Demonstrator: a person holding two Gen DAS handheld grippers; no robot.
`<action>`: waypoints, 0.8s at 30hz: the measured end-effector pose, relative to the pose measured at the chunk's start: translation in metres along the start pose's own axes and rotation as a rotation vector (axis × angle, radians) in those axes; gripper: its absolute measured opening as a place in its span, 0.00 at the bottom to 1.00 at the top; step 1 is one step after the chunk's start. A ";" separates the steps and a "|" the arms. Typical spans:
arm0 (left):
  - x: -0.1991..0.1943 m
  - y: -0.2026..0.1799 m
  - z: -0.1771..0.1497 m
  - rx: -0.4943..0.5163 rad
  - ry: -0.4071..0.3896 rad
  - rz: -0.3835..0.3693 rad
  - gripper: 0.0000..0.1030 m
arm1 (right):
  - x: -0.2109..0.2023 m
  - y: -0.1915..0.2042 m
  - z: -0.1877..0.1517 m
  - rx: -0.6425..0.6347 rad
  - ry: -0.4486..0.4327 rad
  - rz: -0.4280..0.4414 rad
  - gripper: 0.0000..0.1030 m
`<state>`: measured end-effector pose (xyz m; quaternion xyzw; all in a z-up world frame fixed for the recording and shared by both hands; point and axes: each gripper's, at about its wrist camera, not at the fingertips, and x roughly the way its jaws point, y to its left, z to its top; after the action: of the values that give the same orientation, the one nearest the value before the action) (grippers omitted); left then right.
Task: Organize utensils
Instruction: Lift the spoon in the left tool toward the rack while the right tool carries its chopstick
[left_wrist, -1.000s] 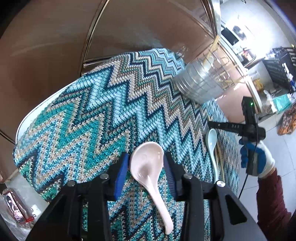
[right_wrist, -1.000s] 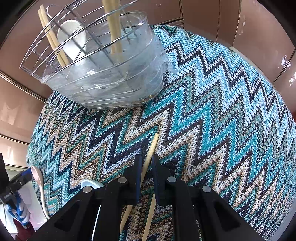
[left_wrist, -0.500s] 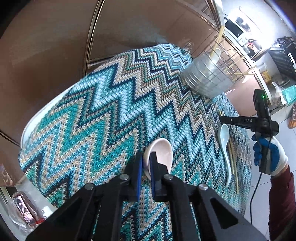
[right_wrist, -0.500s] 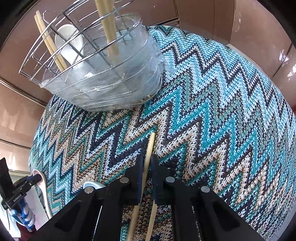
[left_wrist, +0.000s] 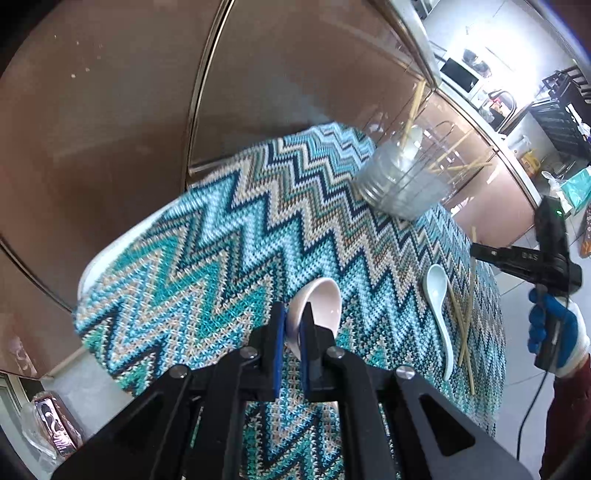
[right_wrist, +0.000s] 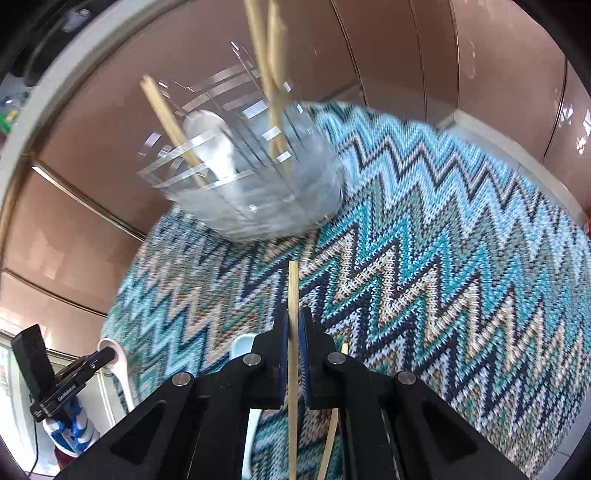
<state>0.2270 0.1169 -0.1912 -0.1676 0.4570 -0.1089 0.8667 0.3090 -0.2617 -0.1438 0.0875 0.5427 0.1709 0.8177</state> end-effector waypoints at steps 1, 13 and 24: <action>-0.005 -0.002 -0.001 0.006 -0.016 0.011 0.06 | -0.009 0.001 -0.002 -0.004 -0.017 0.003 0.06; -0.055 -0.033 -0.006 0.023 -0.177 0.066 0.06 | -0.082 0.035 -0.044 -0.065 -0.201 0.019 0.06; -0.082 -0.058 -0.008 0.023 -0.251 0.062 0.06 | -0.119 0.051 -0.071 -0.103 -0.294 0.019 0.06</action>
<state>0.1723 0.0905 -0.1107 -0.1558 0.3487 -0.0653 0.9219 0.1923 -0.2616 -0.0532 0.0747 0.4067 0.1914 0.8902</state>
